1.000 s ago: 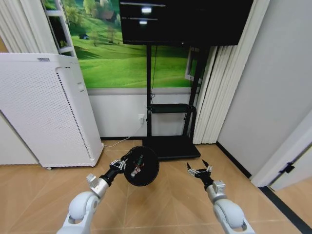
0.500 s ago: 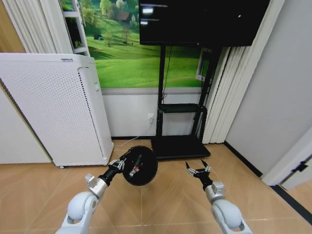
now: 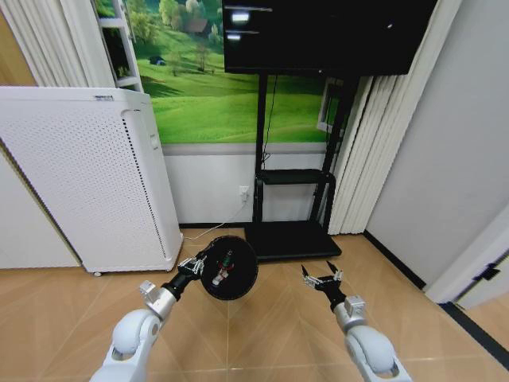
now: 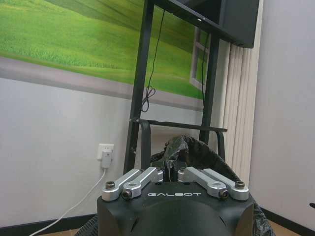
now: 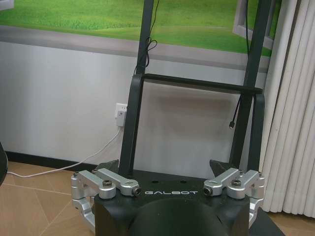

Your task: Pick up the trash bin and place the garbage on the floor into it.

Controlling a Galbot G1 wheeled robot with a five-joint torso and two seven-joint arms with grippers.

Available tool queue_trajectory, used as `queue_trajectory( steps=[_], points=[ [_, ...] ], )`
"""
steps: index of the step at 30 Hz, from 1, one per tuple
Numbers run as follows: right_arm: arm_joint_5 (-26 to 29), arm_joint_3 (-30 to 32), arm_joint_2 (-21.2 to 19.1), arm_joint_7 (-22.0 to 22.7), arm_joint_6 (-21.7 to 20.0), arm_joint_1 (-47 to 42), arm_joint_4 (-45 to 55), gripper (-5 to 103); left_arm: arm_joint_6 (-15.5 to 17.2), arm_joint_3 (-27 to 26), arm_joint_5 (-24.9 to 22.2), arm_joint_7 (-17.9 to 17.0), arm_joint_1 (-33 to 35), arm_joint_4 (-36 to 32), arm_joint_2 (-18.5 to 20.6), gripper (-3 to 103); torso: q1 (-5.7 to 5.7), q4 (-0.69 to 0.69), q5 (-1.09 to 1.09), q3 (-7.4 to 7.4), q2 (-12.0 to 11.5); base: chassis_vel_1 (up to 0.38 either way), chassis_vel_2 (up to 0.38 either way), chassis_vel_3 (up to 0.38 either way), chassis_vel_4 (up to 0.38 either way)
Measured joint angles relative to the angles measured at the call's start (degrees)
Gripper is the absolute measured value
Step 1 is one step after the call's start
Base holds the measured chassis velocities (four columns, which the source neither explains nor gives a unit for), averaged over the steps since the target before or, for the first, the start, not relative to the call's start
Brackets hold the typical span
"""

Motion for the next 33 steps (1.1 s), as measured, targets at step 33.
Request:
queue_trajectory(
  steps=[33],
  points=[
    [1.82, -0.10, -0.32, -0.55, 1.76, -0.67, 0.02, 100, 0.00, 0.22, 0.14, 0.17, -0.52, 0.54, -0.24, 7, 0.00, -0.03, 0.02, 0.00, 0.00, 0.053, 0.056, -0.061, -0.059]
  ],
)
